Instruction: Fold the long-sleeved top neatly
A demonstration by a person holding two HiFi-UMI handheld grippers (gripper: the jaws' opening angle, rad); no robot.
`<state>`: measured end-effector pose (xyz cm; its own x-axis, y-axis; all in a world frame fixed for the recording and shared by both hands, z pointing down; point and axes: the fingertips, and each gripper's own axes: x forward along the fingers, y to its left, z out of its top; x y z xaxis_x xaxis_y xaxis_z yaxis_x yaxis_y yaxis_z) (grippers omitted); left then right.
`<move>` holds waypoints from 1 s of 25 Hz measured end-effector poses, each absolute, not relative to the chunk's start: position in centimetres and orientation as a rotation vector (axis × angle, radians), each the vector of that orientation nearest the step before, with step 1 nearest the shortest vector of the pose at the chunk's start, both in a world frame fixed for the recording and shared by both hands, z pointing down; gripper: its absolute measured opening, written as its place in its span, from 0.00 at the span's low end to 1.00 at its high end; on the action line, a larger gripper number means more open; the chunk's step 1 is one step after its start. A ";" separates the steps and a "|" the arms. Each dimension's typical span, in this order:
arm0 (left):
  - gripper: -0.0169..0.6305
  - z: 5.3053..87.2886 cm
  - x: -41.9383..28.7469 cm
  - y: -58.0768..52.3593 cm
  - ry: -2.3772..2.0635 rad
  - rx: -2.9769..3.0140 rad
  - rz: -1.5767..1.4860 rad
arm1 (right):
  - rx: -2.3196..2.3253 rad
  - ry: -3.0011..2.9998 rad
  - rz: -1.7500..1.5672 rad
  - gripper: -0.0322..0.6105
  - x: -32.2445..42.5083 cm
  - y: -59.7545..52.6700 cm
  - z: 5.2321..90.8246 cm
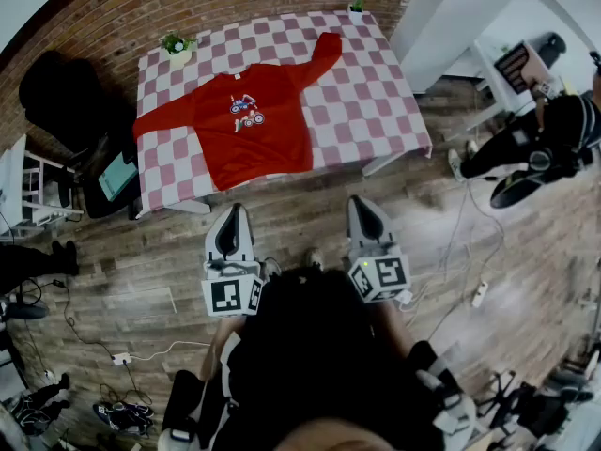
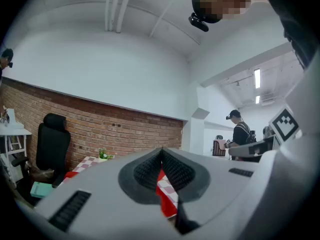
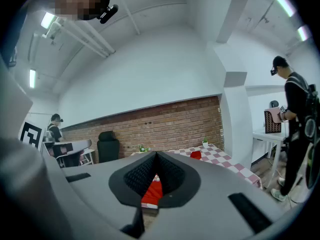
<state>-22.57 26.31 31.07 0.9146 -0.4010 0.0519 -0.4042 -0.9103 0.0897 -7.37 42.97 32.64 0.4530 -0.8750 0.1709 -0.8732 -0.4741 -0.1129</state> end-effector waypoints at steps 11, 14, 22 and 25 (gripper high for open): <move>0.04 30.8 -22.8 26.4 -0.613 2.974 0.039 | -2.653 1.600 -0.258 0.06 -8.0 43.0 31.2; 0.04 30.8 -23.1 26.2 -0.607 2.974 0.036 | -2.664 1.567 -0.184 0.06 -8.3 43.0 30.3; 0.04 31.5 -24.8 25.6 -0.587 2.967 0.054 | -2.678 1.542 -0.317 0.32 -9.6 42.2 33.1; 0.04 31.8 -25.8 25.0 -0.574 2.964 0.056 | -2.682 1.530 -0.331 0.32 -10.6 41.6 33.6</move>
<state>-25.81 24.98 31.84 0.9273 -0.3697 0.0592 -0.3742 -0.9206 0.1119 -10.60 41.63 33.60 0.4919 -0.8547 0.1660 -0.8469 -0.5139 -0.1362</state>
